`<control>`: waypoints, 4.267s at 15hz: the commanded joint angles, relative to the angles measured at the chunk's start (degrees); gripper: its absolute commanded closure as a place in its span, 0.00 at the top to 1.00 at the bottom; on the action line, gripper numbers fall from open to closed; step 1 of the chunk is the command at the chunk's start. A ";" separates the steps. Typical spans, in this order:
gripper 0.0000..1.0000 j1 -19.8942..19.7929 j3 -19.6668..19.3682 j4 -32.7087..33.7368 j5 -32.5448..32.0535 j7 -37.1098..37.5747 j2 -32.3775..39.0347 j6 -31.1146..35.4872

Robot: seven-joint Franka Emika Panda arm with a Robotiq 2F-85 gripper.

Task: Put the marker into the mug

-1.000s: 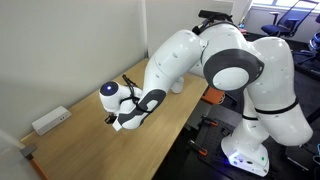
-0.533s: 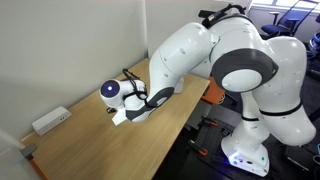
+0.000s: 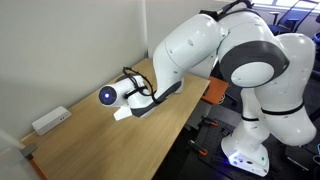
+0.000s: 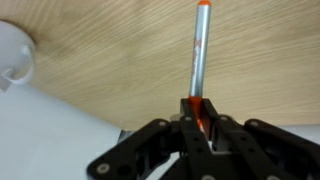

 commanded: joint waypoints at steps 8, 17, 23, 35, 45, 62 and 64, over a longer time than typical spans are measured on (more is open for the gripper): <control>0.03 -18.28 19.04 -2.91 -4.39 16.86 -8.70 -26.14; 0.03 -25.05 24.00 -3.14 -4.55 27.45 -11.23 -44.53; 0.03 -28.32 24.68 -5.09 -5.39 33.47 -13.22 -50.37; 0.03 -31.99 25.00 -4.13 -6.29 34.56 -11.81 -49.35; 0.03 -36.67 23.17 -3.14 -10.39 38.66 -11.67 -51.34; 0.03 -42.28 20.36 0.62 -15.05 44.59 -3.86 -50.93; 0.03 -42.74 20.35 1.12 -14.86 44.87 -2.80 -50.47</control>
